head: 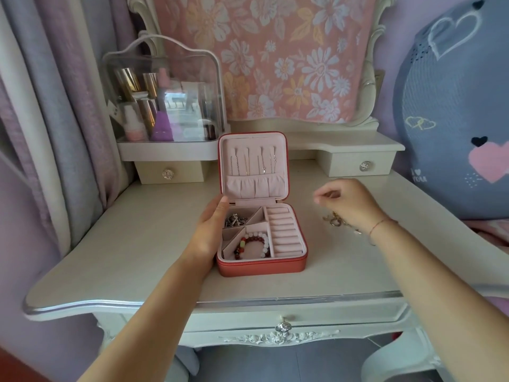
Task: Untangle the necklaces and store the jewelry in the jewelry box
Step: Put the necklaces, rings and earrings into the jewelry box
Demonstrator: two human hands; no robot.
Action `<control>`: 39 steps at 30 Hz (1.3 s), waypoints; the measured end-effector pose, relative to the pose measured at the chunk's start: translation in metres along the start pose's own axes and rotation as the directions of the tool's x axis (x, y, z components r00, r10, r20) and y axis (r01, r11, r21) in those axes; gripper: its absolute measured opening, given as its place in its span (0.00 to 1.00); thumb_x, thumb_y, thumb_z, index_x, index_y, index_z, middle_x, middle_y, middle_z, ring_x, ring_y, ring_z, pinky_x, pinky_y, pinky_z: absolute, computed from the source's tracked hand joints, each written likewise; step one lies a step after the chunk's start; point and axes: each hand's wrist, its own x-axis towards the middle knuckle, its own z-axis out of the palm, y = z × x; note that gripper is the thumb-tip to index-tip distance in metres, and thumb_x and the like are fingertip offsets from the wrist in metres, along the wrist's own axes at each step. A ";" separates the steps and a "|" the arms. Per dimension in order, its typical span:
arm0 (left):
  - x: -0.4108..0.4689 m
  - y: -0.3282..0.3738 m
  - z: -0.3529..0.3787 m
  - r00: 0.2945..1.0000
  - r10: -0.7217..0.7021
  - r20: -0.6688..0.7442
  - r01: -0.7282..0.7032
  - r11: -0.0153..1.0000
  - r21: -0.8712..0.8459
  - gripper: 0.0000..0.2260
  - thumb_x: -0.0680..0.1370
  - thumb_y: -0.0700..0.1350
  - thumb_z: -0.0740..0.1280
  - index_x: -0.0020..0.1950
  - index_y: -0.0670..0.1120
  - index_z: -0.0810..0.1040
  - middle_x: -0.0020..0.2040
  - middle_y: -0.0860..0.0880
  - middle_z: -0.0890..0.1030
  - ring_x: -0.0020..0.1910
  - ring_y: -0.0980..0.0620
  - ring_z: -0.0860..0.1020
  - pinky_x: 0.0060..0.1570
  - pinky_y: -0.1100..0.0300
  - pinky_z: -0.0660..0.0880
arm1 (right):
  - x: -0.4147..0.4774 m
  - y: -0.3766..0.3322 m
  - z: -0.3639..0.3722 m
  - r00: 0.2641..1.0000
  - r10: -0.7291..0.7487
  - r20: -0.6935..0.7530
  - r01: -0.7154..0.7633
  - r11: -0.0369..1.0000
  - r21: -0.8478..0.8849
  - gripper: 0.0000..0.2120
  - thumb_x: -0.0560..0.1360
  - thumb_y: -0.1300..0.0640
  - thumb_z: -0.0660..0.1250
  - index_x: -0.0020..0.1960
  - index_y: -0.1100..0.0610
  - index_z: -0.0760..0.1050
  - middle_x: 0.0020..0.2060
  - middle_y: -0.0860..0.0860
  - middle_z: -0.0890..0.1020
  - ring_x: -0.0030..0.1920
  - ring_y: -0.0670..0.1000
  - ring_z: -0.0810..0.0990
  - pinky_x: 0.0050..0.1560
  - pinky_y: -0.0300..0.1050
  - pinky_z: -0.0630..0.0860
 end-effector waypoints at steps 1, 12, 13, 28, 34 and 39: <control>0.000 -0.001 0.000 1.000 0.005 0.000 -0.005 1.000 0.005 0.14 0.84 0.50 0.57 0.66 0.47 0.75 0.57 0.45 0.83 0.48 0.48 0.84 0.42 0.57 0.81 | 0.001 0.012 -0.010 0.999 0.036 -0.034 -0.036 0.999 -0.005 0.04 0.71 0.62 0.72 0.43 0.53 0.83 0.37 0.46 0.82 0.39 0.45 0.77 0.43 0.37 0.71; -0.001 -0.001 0.000 1.000 0.013 0.015 -0.013 1.000 0.008 0.15 0.84 0.51 0.56 0.66 0.47 0.75 0.56 0.45 0.83 0.51 0.46 0.84 0.45 0.55 0.81 | 0.003 0.071 -0.041 0.978 0.206 0.029 -0.207 0.978 0.012 0.10 0.71 0.61 0.74 0.42 0.46 0.80 0.43 0.47 0.84 0.49 0.49 0.82 0.57 0.47 0.76; -0.001 0.000 0.000 1.000 0.016 0.012 -0.016 1.000 0.010 0.15 0.84 0.50 0.56 0.66 0.47 0.75 0.55 0.46 0.84 0.50 0.47 0.84 0.43 0.56 0.81 | 0.003 0.071 -0.040 0.978 0.205 0.032 -0.205 0.979 0.010 0.10 0.71 0.61 0.74 0.41 0.45 0.80 0.42 0.46 0.83 0.49 0.49 0.82 0.56 0.46 0.76; -0.001 -0.001 0.001 1.000 0.006 -0.004 -0.006 1.000 0.001 0.14 0.84 0.49 0.56 0.63 0.48 0.76 0.52 0.47 0.85 0.45 0.51 0.85 0.37 0.60 0.80 | 0.004 -0.022 0.016 0.988 -0.086 0.131 0.050 0.965 0.257 0.05 0.72 0.67 0.71 0.47 0.60 0.79 0.38 0.54 0.82 0.37 0.49 0.81 0.44 0.37 0.76; 0.001 -0.001 0.000 1.000 0.001 -0.011 -0.001 1.000 0.013 0.14 0.84 0.50 0.56 0.64 0.48 0.76 0.53 0.48 0.84 0.46 0.51 0.85 0.39 0.59 0.80 | 0.014 -0.033 0.045 0.960 -0.149 0.235 0.139 0.989 0.056 0.07 0.74 0.61 0.70 0.52 0.54 0.81 0.40 0.45 0.81 0.44 0.47 0.81 0.43 0.30 0.72; 0.001 -0.001 0.000 1.000 0.009 -0.010 -0.009 1.000 0.029 0.14 0.84 0.50 0.56 0.64 0.47 0.76 0.54 0.47 0.84 0.45 0.51 0.85 0.38 0.60 0.79 | 0.017 -0.038 0.048 0.951 -0.172 0.258 0.192 0.980 -0.055 0.07 0.74 0.60 0.71 0.52 0.55 0.82 0.40 0.42 0.79 0.43 0.43 0.78 0.44 0.30 0.71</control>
